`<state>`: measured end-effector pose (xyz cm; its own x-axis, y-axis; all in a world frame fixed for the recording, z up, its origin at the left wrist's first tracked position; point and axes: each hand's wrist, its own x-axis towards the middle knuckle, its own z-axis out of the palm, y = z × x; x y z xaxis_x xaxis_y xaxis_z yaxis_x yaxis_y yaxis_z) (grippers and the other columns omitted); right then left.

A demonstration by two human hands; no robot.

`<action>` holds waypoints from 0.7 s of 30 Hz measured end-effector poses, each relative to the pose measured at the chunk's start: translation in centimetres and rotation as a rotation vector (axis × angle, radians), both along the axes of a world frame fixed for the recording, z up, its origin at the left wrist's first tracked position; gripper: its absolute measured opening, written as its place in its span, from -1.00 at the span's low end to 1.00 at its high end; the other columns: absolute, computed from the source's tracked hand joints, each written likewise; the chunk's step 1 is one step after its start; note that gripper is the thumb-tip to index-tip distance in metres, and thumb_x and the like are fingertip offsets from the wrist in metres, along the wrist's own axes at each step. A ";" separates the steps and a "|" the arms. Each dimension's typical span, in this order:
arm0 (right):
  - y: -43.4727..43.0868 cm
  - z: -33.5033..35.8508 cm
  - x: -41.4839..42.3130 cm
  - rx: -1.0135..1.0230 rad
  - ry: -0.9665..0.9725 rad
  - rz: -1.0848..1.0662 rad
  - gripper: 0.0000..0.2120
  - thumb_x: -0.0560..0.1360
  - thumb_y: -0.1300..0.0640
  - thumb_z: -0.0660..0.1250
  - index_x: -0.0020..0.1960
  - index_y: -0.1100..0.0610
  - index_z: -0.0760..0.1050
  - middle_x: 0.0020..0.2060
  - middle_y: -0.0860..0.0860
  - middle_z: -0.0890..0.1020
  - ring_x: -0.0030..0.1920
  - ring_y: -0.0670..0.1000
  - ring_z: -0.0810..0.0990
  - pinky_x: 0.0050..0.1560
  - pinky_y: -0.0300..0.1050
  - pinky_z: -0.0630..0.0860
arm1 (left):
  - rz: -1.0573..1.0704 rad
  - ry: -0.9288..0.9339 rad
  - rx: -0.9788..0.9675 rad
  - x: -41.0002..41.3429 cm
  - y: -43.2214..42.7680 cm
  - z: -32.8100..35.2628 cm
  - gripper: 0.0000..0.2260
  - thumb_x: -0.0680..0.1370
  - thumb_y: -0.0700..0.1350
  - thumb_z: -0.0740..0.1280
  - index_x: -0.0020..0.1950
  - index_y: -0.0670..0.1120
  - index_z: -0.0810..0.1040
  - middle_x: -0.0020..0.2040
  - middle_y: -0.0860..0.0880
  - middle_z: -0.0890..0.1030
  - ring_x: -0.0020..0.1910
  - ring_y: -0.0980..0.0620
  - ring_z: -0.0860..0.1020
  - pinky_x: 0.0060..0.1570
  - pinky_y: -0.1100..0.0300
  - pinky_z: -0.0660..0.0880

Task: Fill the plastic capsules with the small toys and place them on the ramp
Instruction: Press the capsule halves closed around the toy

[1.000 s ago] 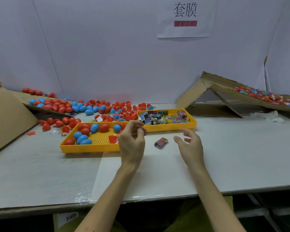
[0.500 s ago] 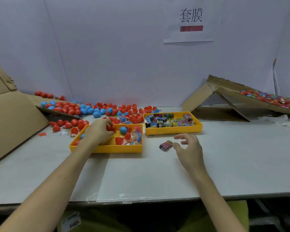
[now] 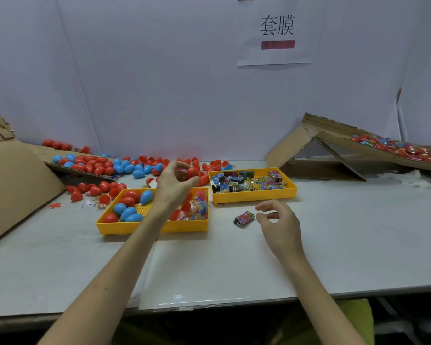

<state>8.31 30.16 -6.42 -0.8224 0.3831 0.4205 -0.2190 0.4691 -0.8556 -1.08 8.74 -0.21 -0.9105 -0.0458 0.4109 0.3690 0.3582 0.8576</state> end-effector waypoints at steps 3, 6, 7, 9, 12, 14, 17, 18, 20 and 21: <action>-0.1 0.0 0.1 0.005 -0.001 0.016 -0.83 0.54 0.25 0.37 -0.07 -0.03 0.55 -0.07 -0.10 0.60 -0.12 -0.21 0.55 -0.25 -0.53 0.40 | -0.142 0.026 0.232 2.5 1.9 0.5 -0.68 0.53 -0.19 0.46 0.19 -0.01 0.43 0.00 0.06 0.61 0.00 0.13 0.62 -0.19 0.39 0.56; -0.5 0.3 0.3 0.001 0.046 0.053 -0.83 0.55 0.23 0.38 -0.08 -0.05 0.55 -0.14 -0.15 0.62 -0.15 -0.17 0.58 -0.24 -0.49 0.43 | -0.268 0.043 0.334 4.8 3.4 -0.5 -0.68 0.55 -0.15 0.44 0.24 0.08 0.48 0.09 0.02 0.64 0.07 0.08 0.65 -0.08 0.30 0.60; -0.7 0.5 0.5 -0.005 0.087 0.070 -0.81 0.56 0.21 0.38 -0.08 -0.08 0.54 -0.15 -0.18 0.62 -0.16 -0.17 0.59 -0.24 -0.46 0.45 | -0.326 0.009 0.384 5.4 3.9 -0.9 -0.69 0.53 -0.13 0.44 0.24 0.06 0.52 0.11 -0.03 0.65 0.08 0.03 0.66 -0.08 0.27 0.60; -1.2 0.9 1.0 -0.009 0.183 0.111 -0.82 0.56 0.15 0.38 -0.03 -0.15 0.53 -0.15 -0.19 0.63 -0.15 -0.16 0.61 -0.24 -0.40 0.49 | -0.486 -0.128 0.564 6.5 4.5 -1.7 -0.68 0.47 -0.09 0.44 0.21 -0.04 0.58 0.12 -0.12 0.67 0.10 -0.06 0.67 -0.06 0.21 0.61; -1.8 1.4 1.6 0.006 0.282 0.195 -0.82 0.53 -0.04 0.38 0.12 -0.13 0.53 -0.08 -0.19 0.64 -0.13 -0.14 0.64 -0.24 -0.37 0.54 | -0.589 -0.227 0.630 7.0 4.9 -2.4 -0.67 0.44 -0.11 0.52 0.18 -0.09 0.61 0.12 -0.15 0.66 0.12 -0.13 0.67 0.00 0.14 0.62; -2.2 1.5 1.9 0.042 0.300 0.218 -0.72 0.49 -0.12 0.37 0.18 -0.13 0.51 -0.04 -0.19 0.62 -0.13 -0.14 0.64 -0.25 -0.39 0.53 | -0.573 -0.204 0.560 7.1 4.9 -2.6 -0.68 0.43 -0.09 0.55 0.16 -0.02 0.63 0.13 -0.13 0.66 0.12 -0.12 0.67 0.02 0.11 0.62; -2.2 1.6 1.9 0.079 0.332 0.210 -0.73 0.49 -0.03 0.38 0.17 -0.17 0.49 -0.03 -0.17 0.61 -0.14 -0.17 0.64 -0.24 -0.40 0.53 | -0.560 -0.187 0.519 7.3 4.7 -2.8 -0.73 0.40 -0.05 0.52 0.09 0.09 0.69 0.09 -0.06 0.69 0.11 -0.10 0.67 0.04 0.09 0.63; -2.1 1.6 1.9 0.076 0.345 0.203 -0.74 0.49 -0.01 0.39 0.17 -0.15 0.50 -0.03 -0.14 0.62 -0.16 -0.17 0.64 -0.24 -0.39 0.53 | -0.558 -0.183 0.505 7.4 4.6 -2.8 -0.74 0.40 -0.04 0.51 0.07 0.09 0.70 0.07 -0.06 0.70 0.10 -0.09 0.67 0.03 0.11 0.63; -1.9 1.6 1.9 0.057 0.356 0.215 -0.75 0.50 0.02 0.39 0.17 -0.09 0.53 -0.02 -0.09 0.63 -0.18 -0.16 0.64 -0.23 -0.35 0.54 | -0.562 -0.192 0.488 7.5 4.6 -2.8 -0.71 0.39 -0.04 0.52 0.10 0.03 0.69 0.06 -0.08 0.71 0.10 -0.08 0.67 0.02 0.14 0.62; -1.8 1.6 1.9 0.054 0.355 0.226 -0.75 0.50 0.03 0.39 0.17 -0.07 0.54 -0.01 -0.09 0.64 -0.17 -0.16 0.64 -0.21 -0.35 0.54 | -0.567 -0.205 0.490 7.5 4.7 -2.9 -0.68 0.39 -0.03 0.52 0.12 -0.01 0.68 0.07 -0.09 0.71 0.10 -0.09 0.67 0.02 0.15 0.61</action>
<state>10.21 28.33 -4.84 -0.6837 0.1798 0.7072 -0.5980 0.4173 -0.6843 6.41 13.40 -3.09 -0.9047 0.3168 0.2848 0.1996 -0.2752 0.9404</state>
